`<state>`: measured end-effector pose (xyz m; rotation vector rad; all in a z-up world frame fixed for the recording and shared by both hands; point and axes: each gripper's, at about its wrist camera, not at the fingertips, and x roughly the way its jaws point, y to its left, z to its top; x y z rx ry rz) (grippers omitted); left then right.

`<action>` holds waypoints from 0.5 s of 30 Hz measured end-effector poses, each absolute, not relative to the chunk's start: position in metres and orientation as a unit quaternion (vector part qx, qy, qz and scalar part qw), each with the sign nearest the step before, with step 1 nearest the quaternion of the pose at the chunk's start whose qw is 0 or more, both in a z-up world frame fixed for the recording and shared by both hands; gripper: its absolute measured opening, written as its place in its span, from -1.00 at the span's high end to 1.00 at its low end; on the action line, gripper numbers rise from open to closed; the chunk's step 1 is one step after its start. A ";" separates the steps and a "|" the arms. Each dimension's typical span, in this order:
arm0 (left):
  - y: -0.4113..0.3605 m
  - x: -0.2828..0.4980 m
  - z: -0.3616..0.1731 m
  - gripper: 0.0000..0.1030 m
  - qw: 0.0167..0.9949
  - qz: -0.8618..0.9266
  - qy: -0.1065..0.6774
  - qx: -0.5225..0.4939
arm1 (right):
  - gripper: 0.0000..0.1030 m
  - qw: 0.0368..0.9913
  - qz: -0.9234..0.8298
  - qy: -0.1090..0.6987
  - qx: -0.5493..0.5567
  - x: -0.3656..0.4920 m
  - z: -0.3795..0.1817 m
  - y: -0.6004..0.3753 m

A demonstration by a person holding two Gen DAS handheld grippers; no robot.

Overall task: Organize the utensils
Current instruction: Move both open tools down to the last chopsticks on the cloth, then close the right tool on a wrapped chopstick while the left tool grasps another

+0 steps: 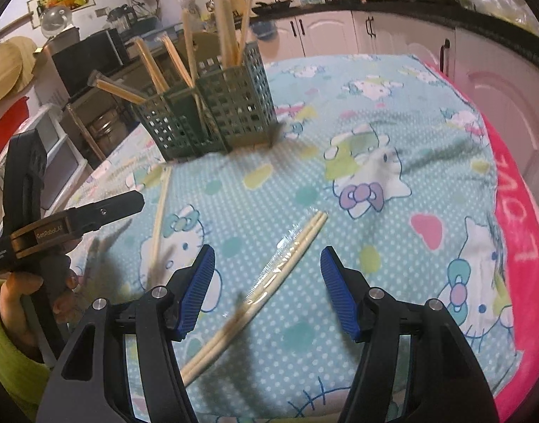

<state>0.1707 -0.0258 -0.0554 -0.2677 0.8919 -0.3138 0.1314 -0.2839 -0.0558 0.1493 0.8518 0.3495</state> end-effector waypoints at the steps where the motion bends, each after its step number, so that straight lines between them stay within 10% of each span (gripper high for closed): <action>1: -0.026 0.173 -0.058 -0.77 0.879 -0.150 0.432 -0.132 | -0.17 0.891 0.169 0.414 0.073 0.133 -0.058 -0.283; 15: -0.035 0.223 -0.071 -0.49 0.880 -0.074 0.457 -0.106 | -0.08 0.877 0.138 0.456 0.059 0.171 -0.080 -0.273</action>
